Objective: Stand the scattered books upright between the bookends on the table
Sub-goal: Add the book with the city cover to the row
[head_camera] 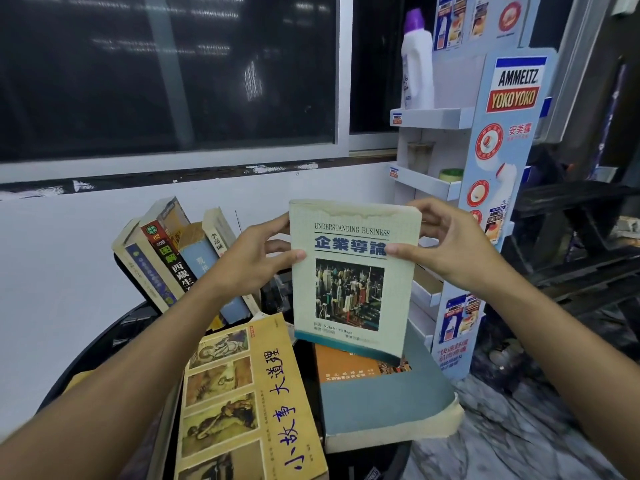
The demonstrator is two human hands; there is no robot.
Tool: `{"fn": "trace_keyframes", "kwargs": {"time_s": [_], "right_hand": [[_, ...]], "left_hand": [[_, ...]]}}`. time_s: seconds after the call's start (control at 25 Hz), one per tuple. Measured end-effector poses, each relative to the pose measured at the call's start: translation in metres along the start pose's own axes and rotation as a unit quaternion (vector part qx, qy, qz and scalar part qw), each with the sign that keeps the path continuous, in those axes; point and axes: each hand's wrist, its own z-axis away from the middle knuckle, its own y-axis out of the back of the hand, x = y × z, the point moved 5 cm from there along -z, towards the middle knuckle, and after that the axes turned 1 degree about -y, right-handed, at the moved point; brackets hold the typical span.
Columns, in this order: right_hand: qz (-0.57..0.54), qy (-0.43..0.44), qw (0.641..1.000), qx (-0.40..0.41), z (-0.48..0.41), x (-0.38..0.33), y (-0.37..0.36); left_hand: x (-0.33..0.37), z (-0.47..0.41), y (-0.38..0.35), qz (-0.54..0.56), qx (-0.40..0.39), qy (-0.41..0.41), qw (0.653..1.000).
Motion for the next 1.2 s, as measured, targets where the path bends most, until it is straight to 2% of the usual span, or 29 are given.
{"fn": "trace_keyframes", "kwargs": {"time_s": [0.12, 0.24, 0.52, 0.68, 0.92, 1.2], "right_hand": [[-0.048, -0.034, 0.998, -0.026, -0.003, 0.0, 0.0], [-0.031, -0.04, 0.998, -0.03, -0.007, -0.001, 0.0], [0.011, -0.028, 0.999, 0.032, 0.001, -0.008, -0.004], [0.064, -0.009, 0.995, 0.082, 0.002, -0.02, -0.012], [0.177, 0.044, 0.971, 0.154, -0.008, -0.049, -0.037], [0.224, 0.084, 0.956, 0.172, -0.051, -0.056, -0.08]], "left_hand": [[-0.001, -0.002, -0.001, -0.008, -0.008, 0.0, 1.0], [-0.002, -0.003, -0.001, -0.024, -0.008, 0.0, 1.0], [-0.006, -0.009, 0.0, -0.064, 0.005, -0.001, 0.998], [-0.016, -0.005, 0.012, -0.125, 0.004, 0.015, 0.992], [-0.022, 0.003, 0.049, -0.3, 0.078, 0.027, 0.95], [-0.043, 0.005, 0.085, -0.392, 0.099, 0.069, 0.912]]}}
